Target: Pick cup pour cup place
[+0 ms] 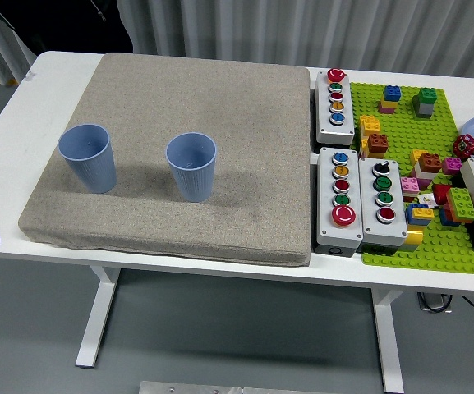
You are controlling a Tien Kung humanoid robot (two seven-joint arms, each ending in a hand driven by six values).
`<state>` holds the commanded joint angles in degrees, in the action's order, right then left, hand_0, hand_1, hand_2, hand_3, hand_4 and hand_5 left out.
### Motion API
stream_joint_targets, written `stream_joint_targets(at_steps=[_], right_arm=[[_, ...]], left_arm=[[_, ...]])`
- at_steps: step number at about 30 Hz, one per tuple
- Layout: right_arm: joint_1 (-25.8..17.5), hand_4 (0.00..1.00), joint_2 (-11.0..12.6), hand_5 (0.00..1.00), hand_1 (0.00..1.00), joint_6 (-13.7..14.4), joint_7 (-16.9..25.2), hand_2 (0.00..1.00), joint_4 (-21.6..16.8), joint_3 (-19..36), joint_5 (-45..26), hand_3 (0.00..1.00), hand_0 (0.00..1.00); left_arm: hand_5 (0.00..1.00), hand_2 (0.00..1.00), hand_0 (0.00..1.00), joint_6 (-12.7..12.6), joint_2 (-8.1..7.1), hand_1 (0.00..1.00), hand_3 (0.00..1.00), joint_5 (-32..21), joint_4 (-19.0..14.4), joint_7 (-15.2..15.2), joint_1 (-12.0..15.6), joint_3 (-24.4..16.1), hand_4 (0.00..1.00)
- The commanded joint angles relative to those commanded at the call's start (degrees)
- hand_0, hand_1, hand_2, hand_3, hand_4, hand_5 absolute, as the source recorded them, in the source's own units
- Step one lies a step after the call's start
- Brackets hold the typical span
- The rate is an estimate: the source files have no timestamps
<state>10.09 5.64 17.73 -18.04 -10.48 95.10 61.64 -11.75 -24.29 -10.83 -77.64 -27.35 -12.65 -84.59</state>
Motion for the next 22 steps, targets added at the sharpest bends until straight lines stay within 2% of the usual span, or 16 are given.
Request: stream_joint_targets(at_steps=[5,11,22], right_arm=[[-0.39,0.002,-0.11,0.033,0.625,-0.17,0.23,0.564,0.00,0.00,-0.10,0.568,0.699],[-0.18,0.002,-0.33,0.038,0.624,-0.47,-0.22,0.565,-0.15,1.17,1.42,0.568,0.699],[-0.10,0.002,-0.42,0.051,0.624,-0.87,0.00,0.565,-0.07,1.51,1.40,0.570,0.699]], left_arm=[[0.998,0.888,0.806,-0.33,-0.97,0.790,0.881,0.34,-1.21,0.13,0.86,1.09,0.721],[0.998,0.887,0.807,-0.48,-1.49,0.790,0.881,0.31,-1.56,0.26,0.40,1.66,0.720],[0.998,0.887,0.806,-0.45,-1.27,0.789,0.880,0.09,-1.32,0.22,-0.69,2.38,0.716]])
